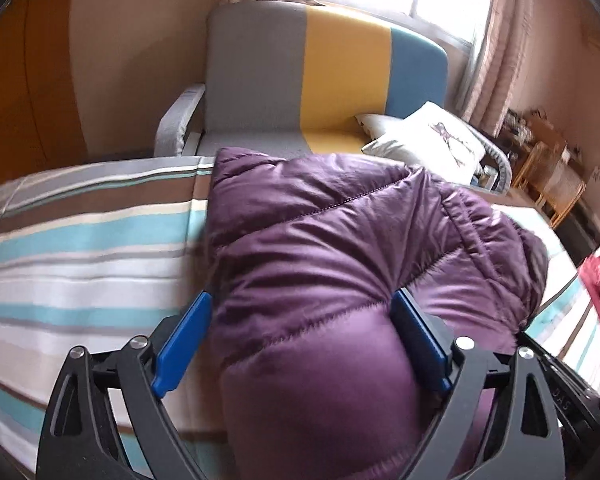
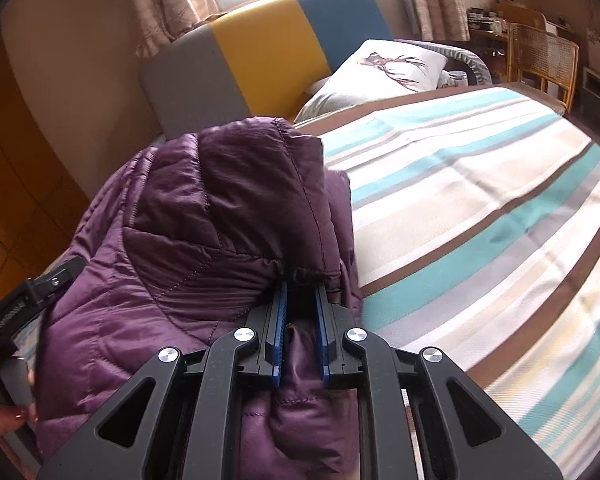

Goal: Fold large clothes

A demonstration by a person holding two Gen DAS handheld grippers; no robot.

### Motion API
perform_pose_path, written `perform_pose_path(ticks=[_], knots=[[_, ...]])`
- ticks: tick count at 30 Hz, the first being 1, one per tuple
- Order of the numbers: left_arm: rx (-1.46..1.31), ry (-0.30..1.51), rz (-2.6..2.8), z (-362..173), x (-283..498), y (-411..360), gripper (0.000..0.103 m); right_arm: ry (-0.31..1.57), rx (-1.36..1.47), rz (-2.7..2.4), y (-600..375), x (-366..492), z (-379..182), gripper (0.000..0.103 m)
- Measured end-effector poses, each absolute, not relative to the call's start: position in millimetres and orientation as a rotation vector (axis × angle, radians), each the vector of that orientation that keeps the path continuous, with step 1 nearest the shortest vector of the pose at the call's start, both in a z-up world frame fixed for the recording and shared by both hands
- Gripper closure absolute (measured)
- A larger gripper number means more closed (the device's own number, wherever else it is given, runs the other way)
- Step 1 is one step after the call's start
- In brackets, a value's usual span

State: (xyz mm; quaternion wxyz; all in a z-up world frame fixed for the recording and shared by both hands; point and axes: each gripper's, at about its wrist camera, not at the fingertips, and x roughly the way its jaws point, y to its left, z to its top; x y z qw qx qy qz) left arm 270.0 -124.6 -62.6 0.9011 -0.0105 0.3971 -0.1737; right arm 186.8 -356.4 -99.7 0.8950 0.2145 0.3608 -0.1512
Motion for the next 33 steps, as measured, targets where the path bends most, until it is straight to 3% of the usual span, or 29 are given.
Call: perform_pose_path(ticks=[3,10,18,33], knots=[[-0.083,0.804,-0.335,-46.9,264.1,-115.7,0.004,0.674,0.456,-0.309,-360.3,176.3,-68.9,0.068],[-0.107,0.781,-0.266,-21.2,279.7,-140.5,0.002,0.645,0.407,-0.230,-351.0,217.2,-31.6,0.068],[-0.040,0.896,-0.209,-63.5,314.2,-163.1,0.002,0.807,0.304,-0.266,-355.3,283.6,-80.9,0.070],[0.075,0.850,-0.134,-102.4,319.5,-187.1,0.002,0.808,0.315,-0.305,-358.2,291.7,-125.7,0.070]])
